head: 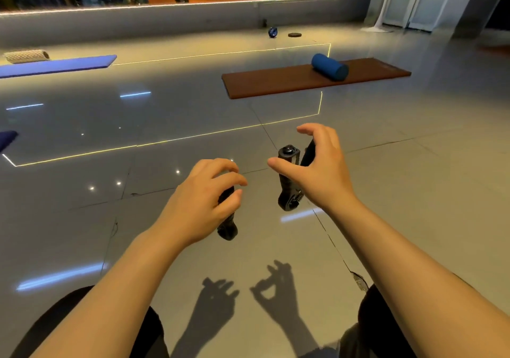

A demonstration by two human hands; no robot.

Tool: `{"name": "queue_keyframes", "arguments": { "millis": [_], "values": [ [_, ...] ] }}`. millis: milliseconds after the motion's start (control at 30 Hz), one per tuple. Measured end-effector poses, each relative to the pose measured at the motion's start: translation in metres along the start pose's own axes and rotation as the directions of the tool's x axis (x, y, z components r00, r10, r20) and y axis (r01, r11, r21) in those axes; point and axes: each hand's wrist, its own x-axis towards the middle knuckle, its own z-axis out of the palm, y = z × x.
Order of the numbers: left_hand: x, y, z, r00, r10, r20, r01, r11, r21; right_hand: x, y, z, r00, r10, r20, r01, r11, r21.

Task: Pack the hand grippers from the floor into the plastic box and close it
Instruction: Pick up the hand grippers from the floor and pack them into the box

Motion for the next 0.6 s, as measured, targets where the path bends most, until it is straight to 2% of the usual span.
{"name": "queue_keyframes", "arguments": {
  "millis": [133, 267, 333, 433, 500, 600],
  "values": [
    [0.006, 0.018, 0.024, 0.999, -0.009, 0.043, 0.011, 0.998, -0.055, -0.021, 0.009, -0.035, 1.000, 0.018, -0.025, -0.020, 0.996, -0.092],
    [0.017, 0.056, 0.027, 0.997, 0.044, 0.068, -0.037, 0.994, -0.103, -0.043, 0.025, -0.076, 0.989, 0.121, -0.084, -0.132, 0.982, -0.133],
    [0.027, 0.086, 0.021, 0.989, 0.148, 0.019, -0.145, 0.985, -0.092, -0.046, 0.029, -0.098, 0.966, 0.212, -0.150, -0.226, 0.971, -0.084],
    [0.037, 0.126, 0.014, 0.965, 0.260, -0.042, -0.263, 0.957, -0.122, -0.041, 0.026, -0.123, 0.908, 0.348, -0.232, -0.335, 0.937, 0.095],
    [0.036, 0.137, 0.019, 0.972, 0.232, -0.023, -0.231, 0.949, -0.214, -0.041, 0.020, -0.131, 0.886, 0.384, -0.259, -0.342, 0.920, 0.194],
    [0.036, 0.133, 0.041, 0.991, 0.130, 0.025, -0.117, 0.947, -0.299, -0.050, 0.014, -0.135, 0.880, 0.383, -0.281, -0.336, 0.920, 0.203]
  ]
}}
